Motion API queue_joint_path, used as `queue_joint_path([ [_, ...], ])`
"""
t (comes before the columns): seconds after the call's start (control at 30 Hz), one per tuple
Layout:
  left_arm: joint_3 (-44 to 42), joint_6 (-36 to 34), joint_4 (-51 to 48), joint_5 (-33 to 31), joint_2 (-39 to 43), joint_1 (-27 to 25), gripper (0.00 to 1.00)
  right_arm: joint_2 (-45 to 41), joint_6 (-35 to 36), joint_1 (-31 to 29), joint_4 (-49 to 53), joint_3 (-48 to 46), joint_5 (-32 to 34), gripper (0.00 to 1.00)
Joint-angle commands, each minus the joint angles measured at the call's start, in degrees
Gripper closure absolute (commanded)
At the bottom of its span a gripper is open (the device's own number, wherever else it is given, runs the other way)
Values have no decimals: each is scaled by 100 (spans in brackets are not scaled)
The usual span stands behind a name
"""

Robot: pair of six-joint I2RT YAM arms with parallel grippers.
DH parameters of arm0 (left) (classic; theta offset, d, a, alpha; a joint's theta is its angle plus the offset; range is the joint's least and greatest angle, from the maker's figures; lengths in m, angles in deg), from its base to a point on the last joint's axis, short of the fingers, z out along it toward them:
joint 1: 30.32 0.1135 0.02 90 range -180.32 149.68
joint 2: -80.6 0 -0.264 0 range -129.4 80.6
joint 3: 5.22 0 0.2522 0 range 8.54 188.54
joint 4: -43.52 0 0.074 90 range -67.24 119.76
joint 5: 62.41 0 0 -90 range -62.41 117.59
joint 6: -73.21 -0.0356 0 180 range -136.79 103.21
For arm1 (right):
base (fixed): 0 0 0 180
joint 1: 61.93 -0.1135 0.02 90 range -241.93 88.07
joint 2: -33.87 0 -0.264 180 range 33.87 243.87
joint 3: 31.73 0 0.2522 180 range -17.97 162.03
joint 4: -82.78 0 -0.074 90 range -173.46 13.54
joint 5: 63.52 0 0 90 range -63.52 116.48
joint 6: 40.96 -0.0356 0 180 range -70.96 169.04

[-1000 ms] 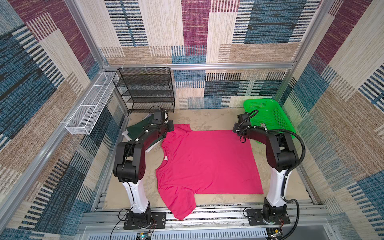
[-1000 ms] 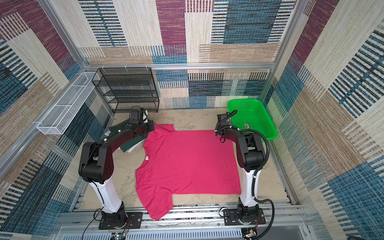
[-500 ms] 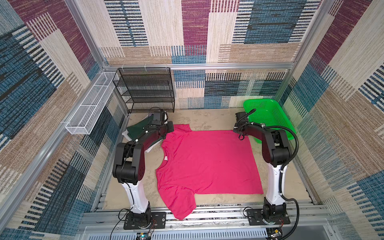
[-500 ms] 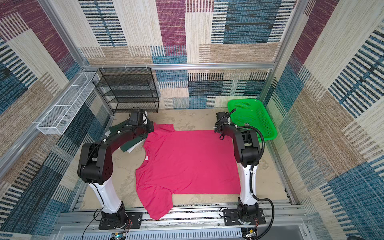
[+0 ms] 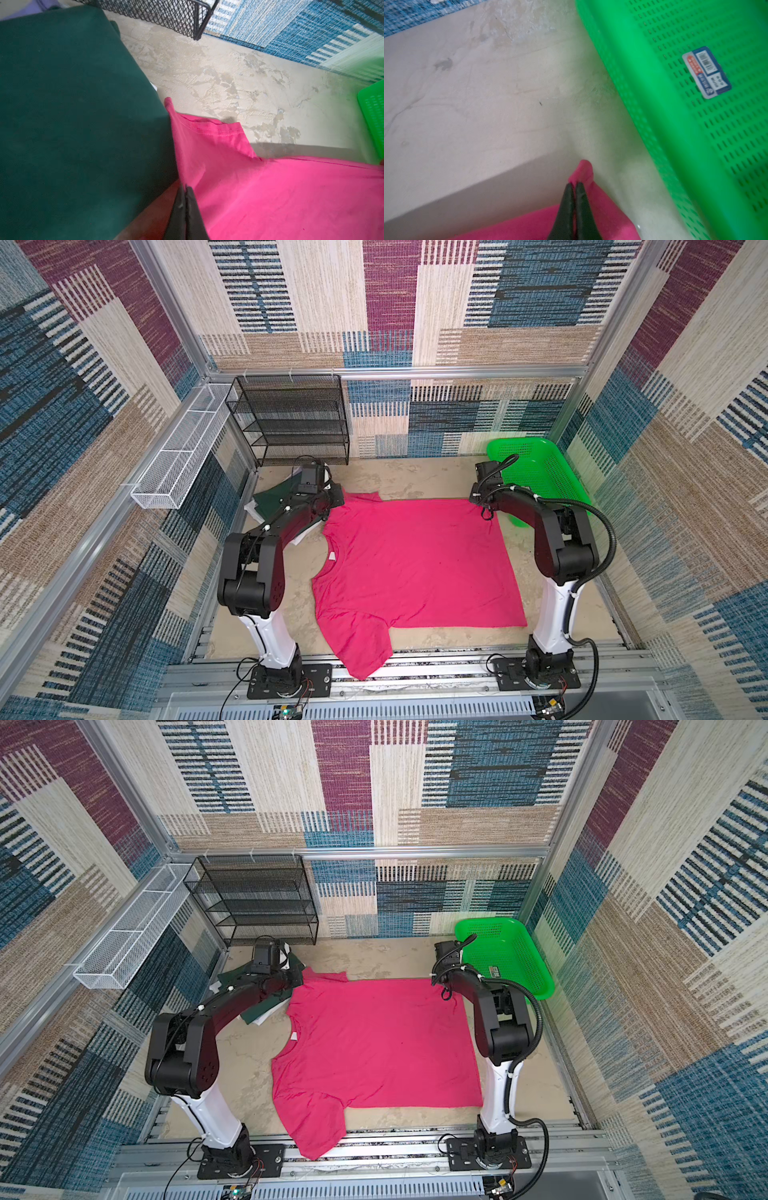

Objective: Fold and stack the t-shirts

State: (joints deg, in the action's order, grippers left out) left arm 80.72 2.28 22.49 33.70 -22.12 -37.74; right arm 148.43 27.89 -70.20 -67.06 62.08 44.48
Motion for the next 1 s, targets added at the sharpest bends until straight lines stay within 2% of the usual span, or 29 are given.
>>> queue_joint_path([
  [0.0, -278, 128, 347, -61, 269, 34, 100, -413, 248, 1, -393, -482, -57, 100],
  [0.2, -1101, 466, 218, 236, 1044, 39, 100, -1374, 214, 1, -705, -1750, -287, 99],
  [0.37, -2659, 973, 201, 349, 2122, 6, 99, -2208, 185, -8, -952, -2845, -486, 96],
  [0.5, -3905, 1273, 705, 387, 2769, 4, 79, -2515, 190, -7, -1147, -3371, -593, 87],
  [0.57, -4229, 1328, 808, 354, 3092, 4, 68, -2639, 187, -8, -1181, -3498, -567, 85],
  [0.63, -4211, 1239, 694, 255, 3295, 4, 62, -2745, 190, -8, -1261, -3587, -566, 83],
  [0.73, -3828, 992, 522, 119, 3184, 4, 58, -2761, 193, -7, -1256, -3560, -619, 89],
  [0.97, -2157, 431, -131, 392, 1682, 4, 58, -2726, 128, -12, -1226, -3566, -683, 92],
])
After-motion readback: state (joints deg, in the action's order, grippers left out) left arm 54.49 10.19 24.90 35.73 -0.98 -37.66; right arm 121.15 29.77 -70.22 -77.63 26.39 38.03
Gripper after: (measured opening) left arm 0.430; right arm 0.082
